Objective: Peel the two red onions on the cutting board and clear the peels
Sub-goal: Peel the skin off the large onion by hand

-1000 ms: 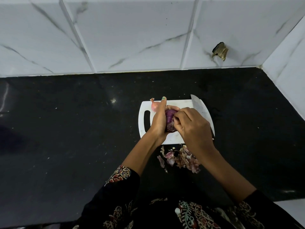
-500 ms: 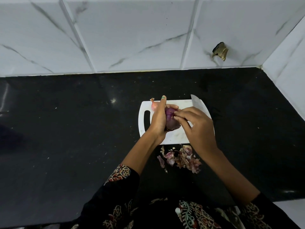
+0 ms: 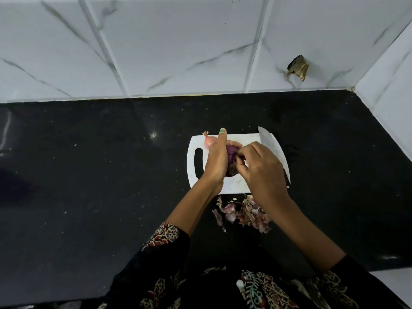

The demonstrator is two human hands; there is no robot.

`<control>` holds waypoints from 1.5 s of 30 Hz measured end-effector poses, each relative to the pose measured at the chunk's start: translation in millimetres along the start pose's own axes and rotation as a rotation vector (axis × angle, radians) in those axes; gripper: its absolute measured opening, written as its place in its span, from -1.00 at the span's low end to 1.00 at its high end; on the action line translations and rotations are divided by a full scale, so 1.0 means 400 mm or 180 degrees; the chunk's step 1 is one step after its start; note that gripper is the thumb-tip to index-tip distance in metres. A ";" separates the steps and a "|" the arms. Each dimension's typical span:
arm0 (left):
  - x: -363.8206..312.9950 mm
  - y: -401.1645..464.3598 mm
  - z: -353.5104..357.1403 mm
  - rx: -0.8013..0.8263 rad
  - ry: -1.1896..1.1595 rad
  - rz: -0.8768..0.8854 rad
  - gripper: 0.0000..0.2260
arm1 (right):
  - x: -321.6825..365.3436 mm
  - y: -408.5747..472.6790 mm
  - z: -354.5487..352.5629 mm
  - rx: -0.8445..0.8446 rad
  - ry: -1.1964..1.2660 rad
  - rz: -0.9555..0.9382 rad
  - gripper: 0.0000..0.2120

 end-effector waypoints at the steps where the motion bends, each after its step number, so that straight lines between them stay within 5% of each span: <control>1: -0.001 -0.001 0.002 0.0017 -0.0008 0.0021 -0.50 | 0.000 0.002 -0.001 0.0012 0.0006 0.0030 -0.90; 5: 0.002 -0.003 0.009 0.0064 -0.0054 0.0032 -0.45 | -0.006 0.003 0.003 0.0034 0.0175 0.0215 -0.94; 17: 0.024 0.006 -0.005 -0.0176 -0.0690 -0.0137 -0.59 | -0.120 -0.066 0.050 0.0106 0.1455 0.2813 -0.96; 27: 0.041 0.004 0.005 0.0063 -0.0870 -0.0370 -0.58 | -0.038 -0.013 -0.005 -0.0055 0.1587 0.1301 -0.87; 32: 0.034 0.009 0.004 0.0053 -0.0861 -0.0337 -0.59 | -0.034 -0.012 0.004 -0.0219 0.1473 0.1165 -0.94; 42: 0.033 0.012 0.003 0.0031 -0.0465 0.0067 -0.74 | -0.025 -0.016 0.054 0.0327 0.0722 0.1145 -0.85; 45: 0.027 0.007 0.012 0.0103 -0.0427 0.0117 -0.74 | -0.016 -0.024 0.056 0.0294 0.0841 0.1502 -0.91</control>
Point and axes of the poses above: each hand's wrist, its own y-axis towards the middle knuckle, its own z-axis out of the palm, x = y × z, the point moved 6 cm from there along y, towards the middle knuckle, and after that the axes turned 11 degrees about -x, right-handed, at the moved point
